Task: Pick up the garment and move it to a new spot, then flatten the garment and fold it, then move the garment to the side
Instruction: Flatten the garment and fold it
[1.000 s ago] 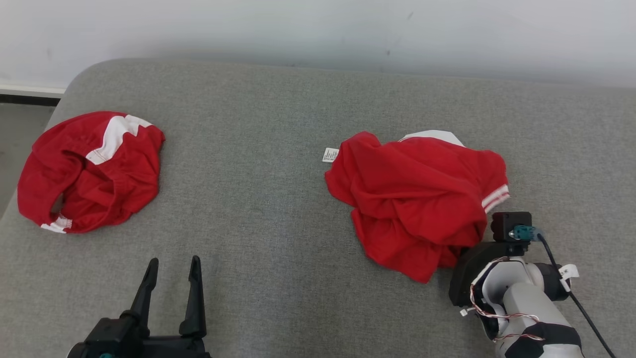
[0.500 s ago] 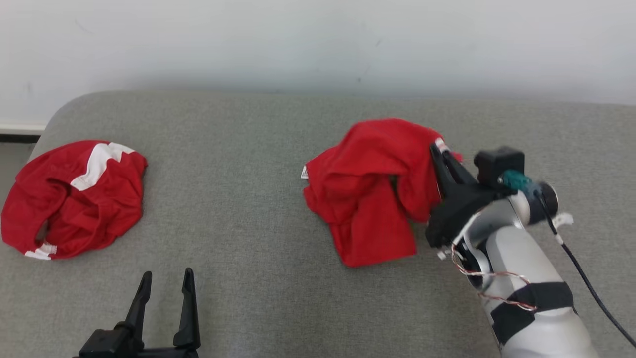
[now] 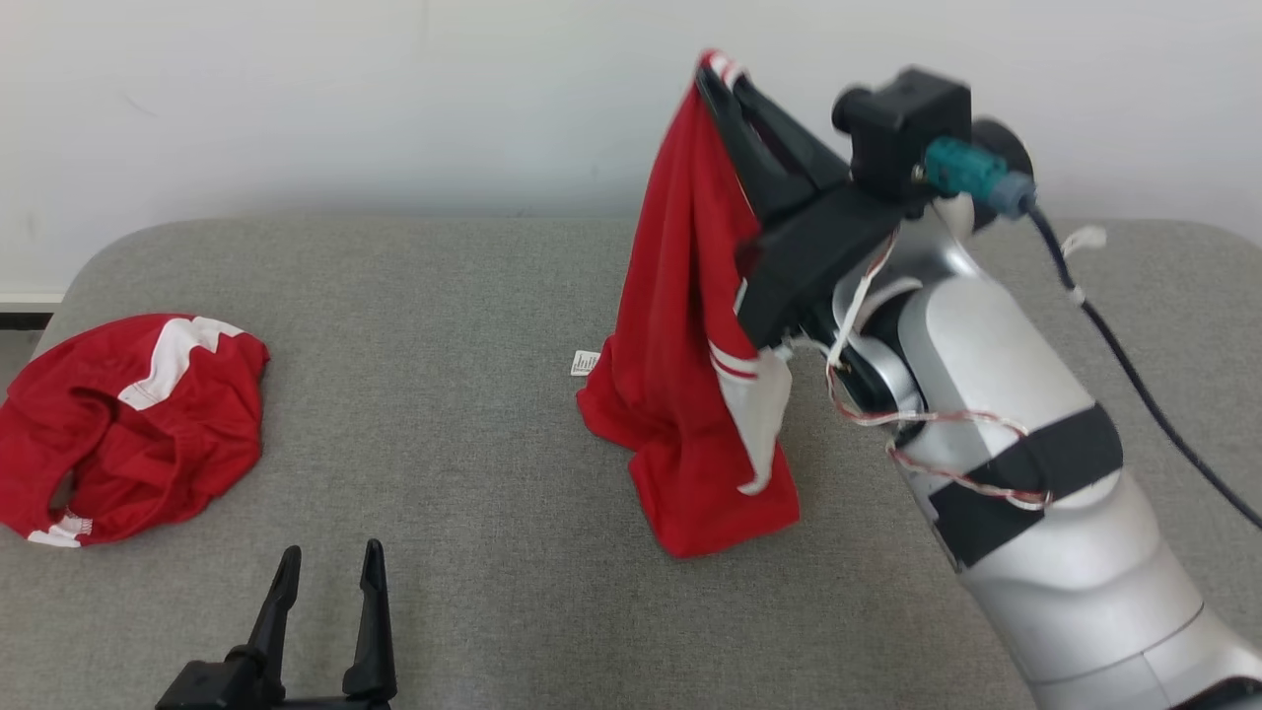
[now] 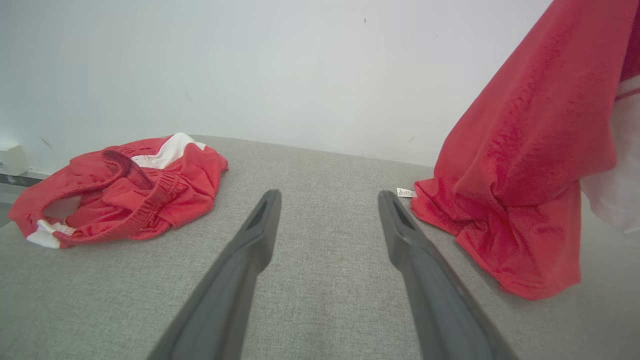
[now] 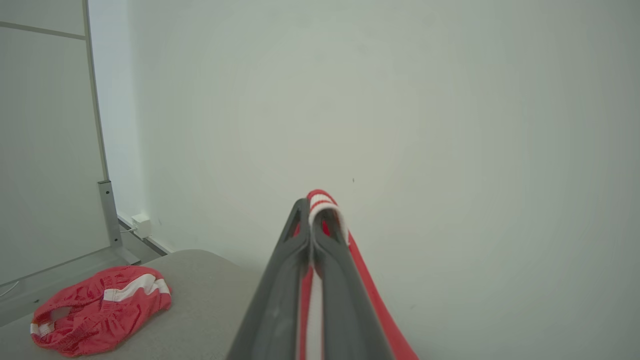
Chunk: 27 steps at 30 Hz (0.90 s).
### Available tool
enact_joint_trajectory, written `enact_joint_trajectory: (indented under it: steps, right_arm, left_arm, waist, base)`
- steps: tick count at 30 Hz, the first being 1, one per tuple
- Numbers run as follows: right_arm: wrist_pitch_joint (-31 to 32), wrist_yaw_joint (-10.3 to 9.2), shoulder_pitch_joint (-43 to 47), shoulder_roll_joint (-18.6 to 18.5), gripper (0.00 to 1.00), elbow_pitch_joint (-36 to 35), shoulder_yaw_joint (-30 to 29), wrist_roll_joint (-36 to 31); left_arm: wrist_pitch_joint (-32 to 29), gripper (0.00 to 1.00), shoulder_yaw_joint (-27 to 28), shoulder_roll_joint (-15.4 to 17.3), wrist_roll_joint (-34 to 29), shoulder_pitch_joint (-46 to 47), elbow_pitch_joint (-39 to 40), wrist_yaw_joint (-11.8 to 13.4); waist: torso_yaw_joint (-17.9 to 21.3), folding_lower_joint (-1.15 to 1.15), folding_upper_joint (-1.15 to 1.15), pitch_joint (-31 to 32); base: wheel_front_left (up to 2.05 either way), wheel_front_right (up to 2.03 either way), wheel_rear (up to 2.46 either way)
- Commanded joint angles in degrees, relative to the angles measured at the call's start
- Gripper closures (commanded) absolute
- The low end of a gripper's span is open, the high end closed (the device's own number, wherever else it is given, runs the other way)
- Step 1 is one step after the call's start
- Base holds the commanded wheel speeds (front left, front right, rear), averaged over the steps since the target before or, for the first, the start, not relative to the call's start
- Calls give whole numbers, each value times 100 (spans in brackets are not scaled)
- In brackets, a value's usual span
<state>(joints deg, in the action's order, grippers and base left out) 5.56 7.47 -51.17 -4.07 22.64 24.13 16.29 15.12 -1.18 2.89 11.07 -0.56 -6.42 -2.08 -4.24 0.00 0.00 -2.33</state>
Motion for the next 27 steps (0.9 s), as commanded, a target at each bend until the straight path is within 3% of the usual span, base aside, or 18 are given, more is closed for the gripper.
enact_joint_trajectory:
  steps: [1, 10, 16, 21, 27]
  right_arm:
    - [-24, 4, -166, 8, 100, -32, 58, 87]
    - [-213, 4, -1149, 74, 100, -584, 442, 550]
    - [-176, 4, -1006, 2, 100, -990, 299, 504]
    - [33, 4, -363, -359, 100, -513, -102, 194]
    - [159, 4, 321, -791, 100, 668, -895, -281]
  left_arm:
    - [6, 0, 14, 0, 33, -61, 29, -18]
    - [6, 0, 100, 0, 46, -82, 71, 19]
    - [5, 0, 120, 0, 71, 13, 80, 18]
    - [5, 0, 99, 0, 64, 127, 55, -35]
    - [5, 0, 112, 0, 12, 298, 35, -108]
  waist:
    - [-1, 0, 0, -6]
    - [153, 0, 0, -44]
    - [323, 0, 0, -126]
    - [425, 0, 0, -270]
    - [489, 0, 0, -512]
  base:
    - [0, 0, 0]
    - [0, 0, 0]
    - [0, 0, 0]
    - [0, 0, 0]
    - [0, 0, 0]
